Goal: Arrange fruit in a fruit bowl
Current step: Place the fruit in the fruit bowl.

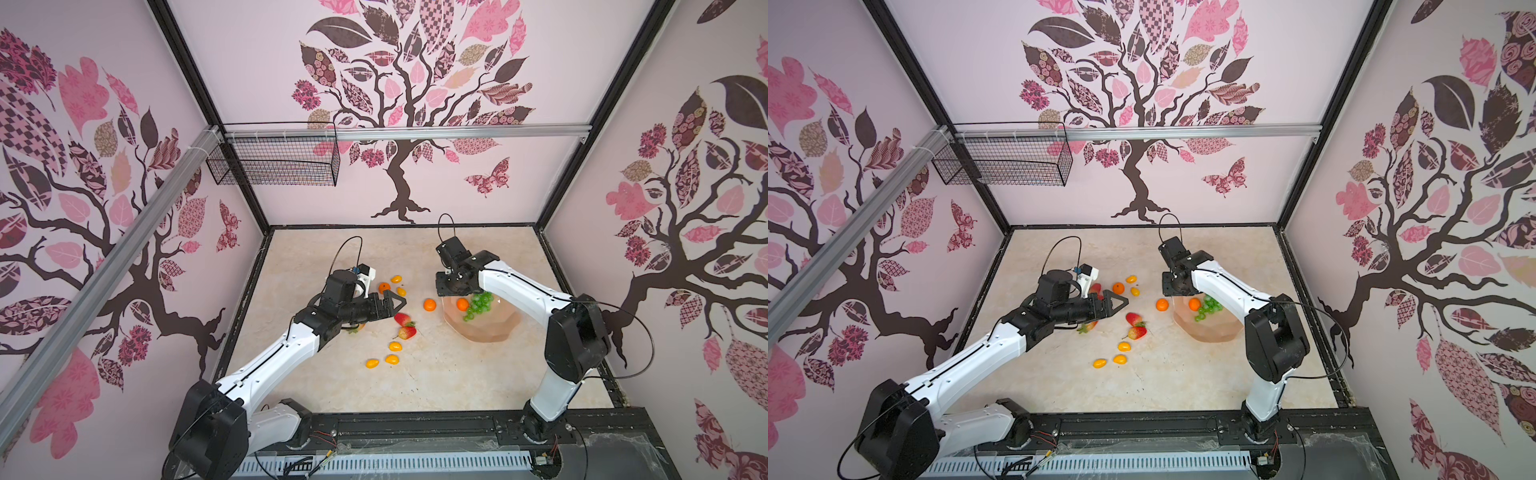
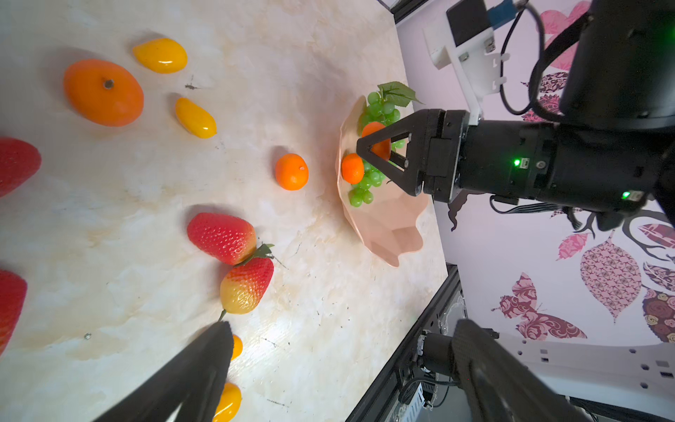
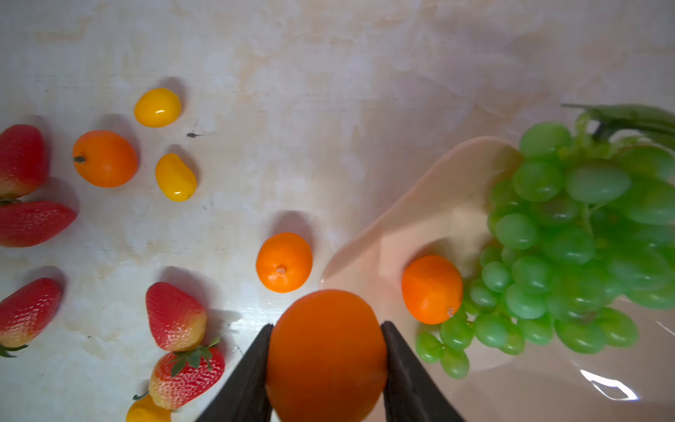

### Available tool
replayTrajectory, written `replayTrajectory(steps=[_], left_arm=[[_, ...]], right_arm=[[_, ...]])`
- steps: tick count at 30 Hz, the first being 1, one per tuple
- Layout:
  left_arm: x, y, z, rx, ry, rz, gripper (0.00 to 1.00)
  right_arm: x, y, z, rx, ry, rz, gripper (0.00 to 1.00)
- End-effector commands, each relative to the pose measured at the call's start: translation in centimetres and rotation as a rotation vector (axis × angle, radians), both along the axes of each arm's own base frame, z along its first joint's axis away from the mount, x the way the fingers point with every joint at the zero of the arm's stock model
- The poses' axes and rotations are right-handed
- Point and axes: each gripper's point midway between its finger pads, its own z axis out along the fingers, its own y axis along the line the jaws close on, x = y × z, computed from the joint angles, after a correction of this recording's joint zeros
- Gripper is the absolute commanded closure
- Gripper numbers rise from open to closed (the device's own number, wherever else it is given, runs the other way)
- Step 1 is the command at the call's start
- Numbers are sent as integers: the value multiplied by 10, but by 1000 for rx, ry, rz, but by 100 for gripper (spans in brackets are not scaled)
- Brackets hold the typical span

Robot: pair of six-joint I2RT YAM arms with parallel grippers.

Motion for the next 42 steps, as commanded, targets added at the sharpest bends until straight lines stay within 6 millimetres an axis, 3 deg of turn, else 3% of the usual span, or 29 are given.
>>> replayTrajectory(steps=[1, 7, 19, 42], left_arm=[[14, -13, 27, -35, -72, -5, 2], [15, -36, 20, -4, -66, -46, 2], [18, -82, 17, 17, -79, -104, 2], [18, -89, 15, 20, -64, -122, 2]], right_arm=[[0, -17, 16, -5, -35, -13, 54], [7, -40, 7, -14, -23, -54, 54], [15, -52, -23, -29, 19, -97, 54], [32, -61, -64, -79, 72, -119, 49]])
